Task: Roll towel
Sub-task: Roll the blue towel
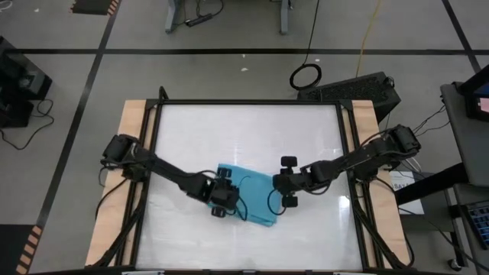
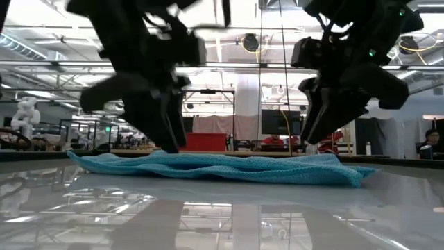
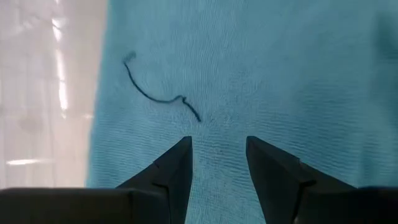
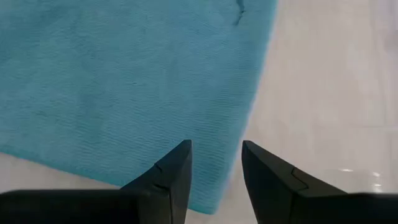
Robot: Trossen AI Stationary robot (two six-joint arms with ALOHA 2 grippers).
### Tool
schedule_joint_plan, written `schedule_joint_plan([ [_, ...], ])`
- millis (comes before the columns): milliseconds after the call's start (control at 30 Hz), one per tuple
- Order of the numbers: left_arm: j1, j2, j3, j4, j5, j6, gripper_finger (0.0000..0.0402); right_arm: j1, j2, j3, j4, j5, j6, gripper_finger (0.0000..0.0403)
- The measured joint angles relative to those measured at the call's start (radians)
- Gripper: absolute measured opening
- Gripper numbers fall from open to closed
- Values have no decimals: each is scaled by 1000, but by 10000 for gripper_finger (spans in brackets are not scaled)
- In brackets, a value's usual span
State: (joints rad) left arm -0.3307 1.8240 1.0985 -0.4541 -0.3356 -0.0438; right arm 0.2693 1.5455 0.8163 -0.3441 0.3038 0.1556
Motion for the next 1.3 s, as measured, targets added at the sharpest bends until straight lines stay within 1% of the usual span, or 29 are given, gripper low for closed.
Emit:
schedule_joint_plan([
  [100, 28, 46, 0, 14, 41, 18, 157, 0, 1, -39, 55, -32, 26, 132],
  [267, 52, 68, 5, 19, 37, 106, 157, 17, 5, -118, 169, -117, 115, 132],
  [367, 62, 69, 3, 22, -24, 199, 157, 48, 24, -148, 222, -161, 184, 132],
  [467, 76, 66, 0, 23, -85, 329, 157, 93, 54, -150, 296, -187, 244, 132],
  [533, 92, 66, -1, 30, -115, 424, 157, 125, 79, -150, 385, -215, 279, 132],
  [667, 144, 66, -2, 62, -156, 579, 157, 175, 151, -148, 632, -261, 331, 132],
  [767, 177, 64, 3, 81, -204, 648, 157, 197, 191, -120, 729, -283, 333, 132],
  [900, 189, 37, 28, 78, -228, 680, 157, 218, 179, -62, 714, -282, 291, 132],
  [967, 178, 11, 36, 81, -228, 678, 157, 225, 156, -27, 636, -259, 247, 132],
  [1033, 159, -11, 42, 81, -217, 652, 157, 227, 123, 9, 500, -194, 202, 132],
  [1100, 142, -27, 43, 66, -174, 597, 157, 227, 105, 42, 354, -114, 172, 132],
  [1167, 127, -30, 43, 40, -116, 525, 157, 221, 98, 54, 246, -47, 146, 132],
  [1300, 98, -26, 42, -38, 17, 375, 157, 189, 98, 58, 158, -24, 110, 132],
])
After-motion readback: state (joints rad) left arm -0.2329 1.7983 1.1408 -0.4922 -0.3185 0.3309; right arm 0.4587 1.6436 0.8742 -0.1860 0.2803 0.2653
